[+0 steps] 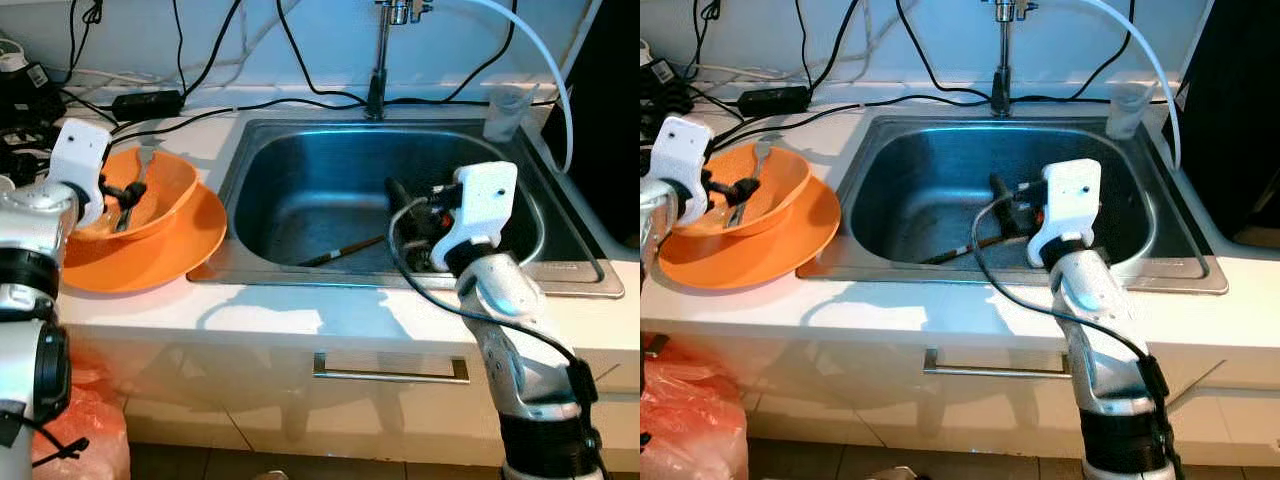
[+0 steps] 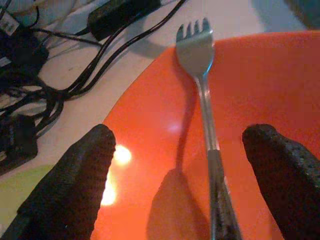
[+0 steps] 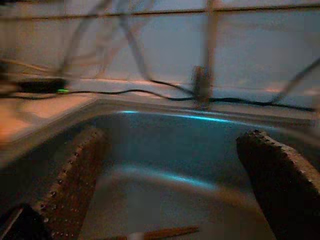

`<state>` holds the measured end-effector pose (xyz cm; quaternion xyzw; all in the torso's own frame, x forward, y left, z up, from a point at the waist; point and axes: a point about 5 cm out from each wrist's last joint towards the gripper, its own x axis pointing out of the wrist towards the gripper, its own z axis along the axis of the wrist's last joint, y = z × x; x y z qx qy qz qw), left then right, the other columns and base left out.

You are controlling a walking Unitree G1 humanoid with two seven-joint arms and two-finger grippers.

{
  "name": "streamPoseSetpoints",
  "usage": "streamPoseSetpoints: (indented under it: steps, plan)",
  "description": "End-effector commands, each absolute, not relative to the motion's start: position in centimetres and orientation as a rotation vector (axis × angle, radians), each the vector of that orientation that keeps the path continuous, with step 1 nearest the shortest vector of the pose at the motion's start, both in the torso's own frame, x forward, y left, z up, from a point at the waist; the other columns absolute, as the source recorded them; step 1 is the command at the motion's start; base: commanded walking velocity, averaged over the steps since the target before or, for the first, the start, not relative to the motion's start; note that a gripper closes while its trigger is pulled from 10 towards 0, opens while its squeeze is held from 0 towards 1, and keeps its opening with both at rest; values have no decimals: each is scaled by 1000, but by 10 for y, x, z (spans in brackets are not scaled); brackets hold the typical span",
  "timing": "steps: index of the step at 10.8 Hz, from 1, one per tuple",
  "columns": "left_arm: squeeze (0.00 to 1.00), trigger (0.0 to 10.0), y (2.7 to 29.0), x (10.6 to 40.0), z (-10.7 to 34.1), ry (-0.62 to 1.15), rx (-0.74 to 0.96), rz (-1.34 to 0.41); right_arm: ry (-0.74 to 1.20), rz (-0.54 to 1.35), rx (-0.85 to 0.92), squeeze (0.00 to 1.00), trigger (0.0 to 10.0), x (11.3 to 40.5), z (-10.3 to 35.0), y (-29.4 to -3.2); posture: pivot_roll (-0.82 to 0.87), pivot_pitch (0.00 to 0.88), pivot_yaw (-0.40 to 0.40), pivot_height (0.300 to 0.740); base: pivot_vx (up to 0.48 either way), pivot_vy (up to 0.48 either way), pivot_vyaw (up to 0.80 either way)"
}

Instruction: Kitchen organization

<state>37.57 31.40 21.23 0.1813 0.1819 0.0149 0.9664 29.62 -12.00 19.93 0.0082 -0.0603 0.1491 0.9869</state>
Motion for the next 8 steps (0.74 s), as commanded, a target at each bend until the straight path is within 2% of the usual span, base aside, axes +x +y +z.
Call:
streamPoseSetpoints:
  steps: [1,6,8]
  plan:
    - [0,10000,313,377,216,361,359,18,-140,369,40,0,10000,292,206,-111,101,0,98,740,0,0,0]
    - [0,10000,312,377,213,370,357,6,-71,757,95,0,10000,264,207,-85,97,4,98,740,0,0,0]
    - [0,10000,311,378,212,371,358,1,-31,766,64,0,10000,264,199,-89,93,9,102,740,0,0,0]
